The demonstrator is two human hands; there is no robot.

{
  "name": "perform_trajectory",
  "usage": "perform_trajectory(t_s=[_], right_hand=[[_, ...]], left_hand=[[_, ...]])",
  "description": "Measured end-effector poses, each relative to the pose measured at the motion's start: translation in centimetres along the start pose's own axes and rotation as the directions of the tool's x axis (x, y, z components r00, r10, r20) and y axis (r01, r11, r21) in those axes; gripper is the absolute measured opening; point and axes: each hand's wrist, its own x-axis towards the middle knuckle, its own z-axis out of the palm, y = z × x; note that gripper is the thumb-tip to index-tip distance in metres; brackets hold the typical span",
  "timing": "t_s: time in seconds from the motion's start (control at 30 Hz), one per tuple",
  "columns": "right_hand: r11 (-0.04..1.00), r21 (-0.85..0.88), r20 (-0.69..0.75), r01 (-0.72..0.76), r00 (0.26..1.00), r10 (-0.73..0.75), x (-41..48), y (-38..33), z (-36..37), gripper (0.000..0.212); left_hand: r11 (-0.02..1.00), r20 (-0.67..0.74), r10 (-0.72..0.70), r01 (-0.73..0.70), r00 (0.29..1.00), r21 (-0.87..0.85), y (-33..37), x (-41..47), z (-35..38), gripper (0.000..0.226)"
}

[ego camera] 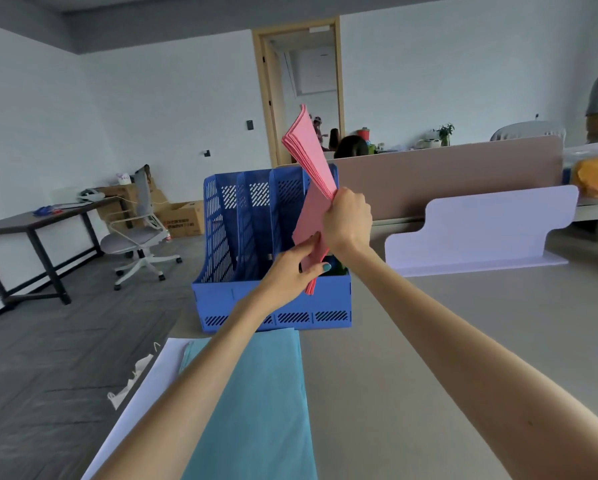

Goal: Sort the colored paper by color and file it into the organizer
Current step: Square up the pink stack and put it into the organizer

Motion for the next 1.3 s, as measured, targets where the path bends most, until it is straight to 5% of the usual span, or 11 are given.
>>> perform_trajectory(t_s=[0.43, 0.7, 1.0, 1.3], right_hand=[[0.985, -0.088, 0.057, 0.151, 0.988, -0.146, 2.5, 1.0, 7.1, 0.022], [0.987, -0.074, 0.048, 0.145, 0.989, -0.142, 2.1, 2.7, 10.7, 0.066], [0.995, -0.052, 0.183, 0.083, 0.98, -0.073, 1.1, 4.6, 12.7, 0.08], [0.996, 0.055, 0.152, 0.063, 0.986, -0.071, -1.4, 5.5, 12.1, 0.093]], left_hand=[[0.983, -0.103, -0.149, 0.135, 0.983, -0.126, -6.4, 2.1, -1.5, 0.037], [0.976, -0.227, -0.166, 0.193, 0.96, 0.105, -9.9, 3.6, -0.5, 0.011], [0.92, -0.263, -0.252, 0.315, 0.931, 0.232, -11.3, 4.0, -0.2, 0.013], [0.967, -0.396, -0.248, 0.251, 0.884, -0.045, -9.4, 2.2, 0.1, 0.008]])
